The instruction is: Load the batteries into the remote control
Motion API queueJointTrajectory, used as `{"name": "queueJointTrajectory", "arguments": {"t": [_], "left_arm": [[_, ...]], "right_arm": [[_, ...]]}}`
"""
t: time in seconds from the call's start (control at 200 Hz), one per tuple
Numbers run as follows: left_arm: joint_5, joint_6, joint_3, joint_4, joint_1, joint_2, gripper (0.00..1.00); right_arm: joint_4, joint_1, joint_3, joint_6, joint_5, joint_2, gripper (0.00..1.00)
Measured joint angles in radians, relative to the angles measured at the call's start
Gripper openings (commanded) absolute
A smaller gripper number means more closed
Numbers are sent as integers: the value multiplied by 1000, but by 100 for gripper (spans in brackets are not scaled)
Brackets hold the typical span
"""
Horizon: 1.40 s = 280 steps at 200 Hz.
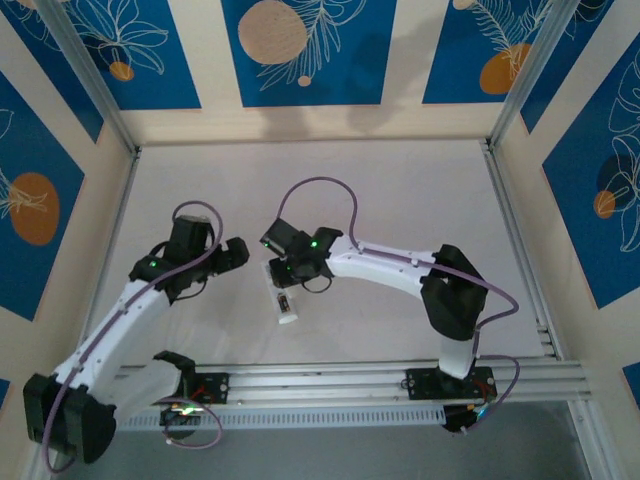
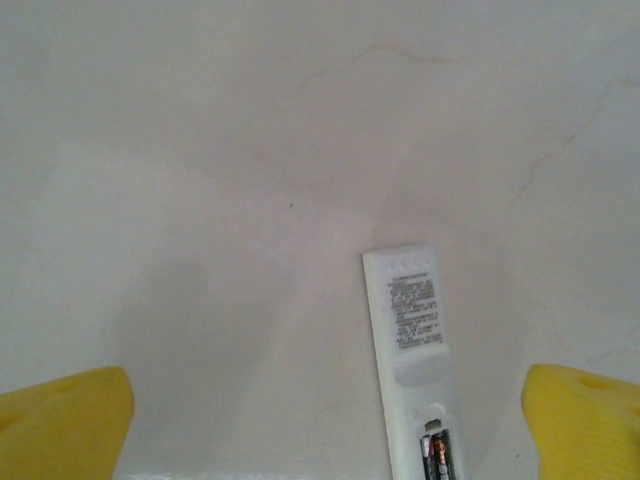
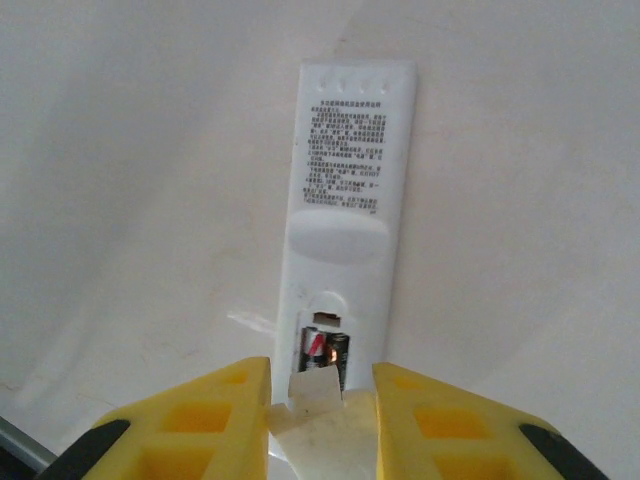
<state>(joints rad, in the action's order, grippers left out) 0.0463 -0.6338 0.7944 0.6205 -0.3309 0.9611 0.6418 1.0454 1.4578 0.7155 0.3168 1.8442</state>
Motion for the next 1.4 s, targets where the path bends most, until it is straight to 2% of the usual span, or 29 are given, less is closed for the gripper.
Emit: {"name": "queueJointTrajectory", "arguments": {"t": [0.245,0.6,0.95,1.401], "left_arm": [[21,98,-26,18,0,-190,100],[169,122,-43,74,0,-470,100],[194,139,-48,95,0,-465,100],[130,166,-53,95,0,-447,100]], "right_arm": [[23,37,47,160,91,80,27],[39,46,53,237,125,147,27],[65,66,93,272,126,169,26],[122,74,173,308,137,248,26]]}}
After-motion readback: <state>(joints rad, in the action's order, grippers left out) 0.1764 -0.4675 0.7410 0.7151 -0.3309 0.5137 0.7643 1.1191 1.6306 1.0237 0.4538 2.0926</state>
